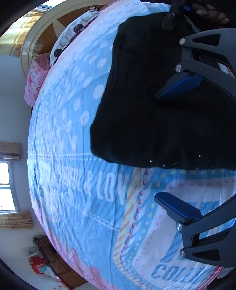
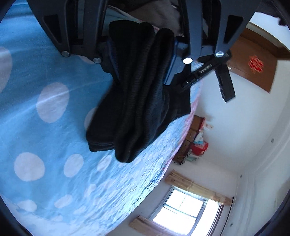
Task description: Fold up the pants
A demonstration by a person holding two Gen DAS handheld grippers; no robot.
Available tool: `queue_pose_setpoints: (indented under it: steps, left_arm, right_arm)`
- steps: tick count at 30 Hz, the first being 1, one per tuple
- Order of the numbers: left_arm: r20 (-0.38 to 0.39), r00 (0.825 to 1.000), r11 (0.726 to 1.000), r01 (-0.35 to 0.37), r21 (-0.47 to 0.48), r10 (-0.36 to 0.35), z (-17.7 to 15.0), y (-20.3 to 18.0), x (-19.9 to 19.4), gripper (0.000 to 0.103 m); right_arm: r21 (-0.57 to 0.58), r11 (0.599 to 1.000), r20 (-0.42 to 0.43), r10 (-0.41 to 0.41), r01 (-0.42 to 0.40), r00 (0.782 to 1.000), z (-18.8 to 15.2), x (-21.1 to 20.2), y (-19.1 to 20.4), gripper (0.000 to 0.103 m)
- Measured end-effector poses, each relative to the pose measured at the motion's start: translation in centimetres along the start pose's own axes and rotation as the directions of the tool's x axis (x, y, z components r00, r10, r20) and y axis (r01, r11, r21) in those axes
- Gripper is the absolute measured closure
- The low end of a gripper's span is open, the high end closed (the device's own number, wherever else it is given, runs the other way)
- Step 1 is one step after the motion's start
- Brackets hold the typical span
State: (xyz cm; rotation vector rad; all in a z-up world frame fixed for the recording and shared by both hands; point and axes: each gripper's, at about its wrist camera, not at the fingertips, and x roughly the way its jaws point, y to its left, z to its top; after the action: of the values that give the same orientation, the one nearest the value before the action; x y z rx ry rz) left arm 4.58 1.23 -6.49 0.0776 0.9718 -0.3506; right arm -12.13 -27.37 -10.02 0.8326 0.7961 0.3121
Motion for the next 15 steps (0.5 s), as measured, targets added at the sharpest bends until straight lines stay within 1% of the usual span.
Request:
queue_pose_setpoints:
  steps: [2,3,4,5,6,8,9,10,11,13,15]
  left_arm:
    - [-0.004,1.0,1.0,0.015,-0.01,-0.015,-0.1,0.2,0.0,0.002]
    - [-0.004,1.0,1.0,0.023,-0.007,-0.023,0.0,0.3,-0.1,0.002]
    - [-0.006,1.0,1.0,0.026,-0.005,-0.026,0.0,0.3,-0.1,0.001]
    - [-0.007,1.0,1.0,0.027,-0.003,-0.027,0.0,0.2,-0.1,0.001]
    - [-0.01,1.0,1.0,0.027,0.001,-0.027,-0.1,0.2,-0.1,0.001]
    - [-0.009,1.0,1.0,0.008,0.019,-0.008,-0.3,-0.4,0.1,0.001]
    - [-0.007,1.0,0.999,-0.004,0.032,0.004,-0.3,-0.6,0.1,0.001]
    - [-0.005,1.0,0.999,-0.01,0.04,0.01,-0.3,-0.8,0.2,0.001]
    - [-0.002,1.0,0.999,-0.014,0.046,0.014,-0.3,-1.0,0.2,0.001]
    - [-0.008,1.0,0.999,-0.003,0.037,0.003,-0.3,-0.8,0.3,0.001]
    - [-0.024,0.999,0.999,0.033,0.001,-0.033,-0.3,-0.2,0.5,0.001]
  right_arm:
    - [-0.061,0.997,-0.002,-0.053,0.053,0.999,-0.1,-0.1,1.0,0.068]
    - [-0.08,0.995,0.002,-0.06,0.06,0.998,0.0,-0.3,1.2,0.069]
    - [-0.103,0.992,0.011,-0.076,0.077,0.997,0.1,-0.6,1.6,0.069]
    - [-0.142,0.984,0.027,-0.109,0.112,0.994,0.1,-0.9,2.2,0.07]
    - [-0.182,0.972,0.041,-0.145,0.15,0.989,0.1,-1.1,2.6,0.07]
    - [-0.273,0.929,0.074,-0.239,0.25,0.968,0.0,-1.2,3.8,0.07]
    - [-0.295,0.917,0.08,-0.256,0.268,0.963,0.0,-1.2,4.1,0.07]
    - [-0.309,0.909,0.081,-0.268,0.28,0.96,-0.1,-1.3,4.2,0.07]
    - [-0.308,0.909,0.077,-0.27,0.28,0.96,0.0,-1.3,4.1,0.069]
    - [-0.268,0.932,0.06,-0.239,0.246,0.969,0.5,-1.5,3.3,0.067]
    - [-0.201,0.958,0.059,-0.199,0.207,0.978,1.0,-2.1,2.5,0.064]
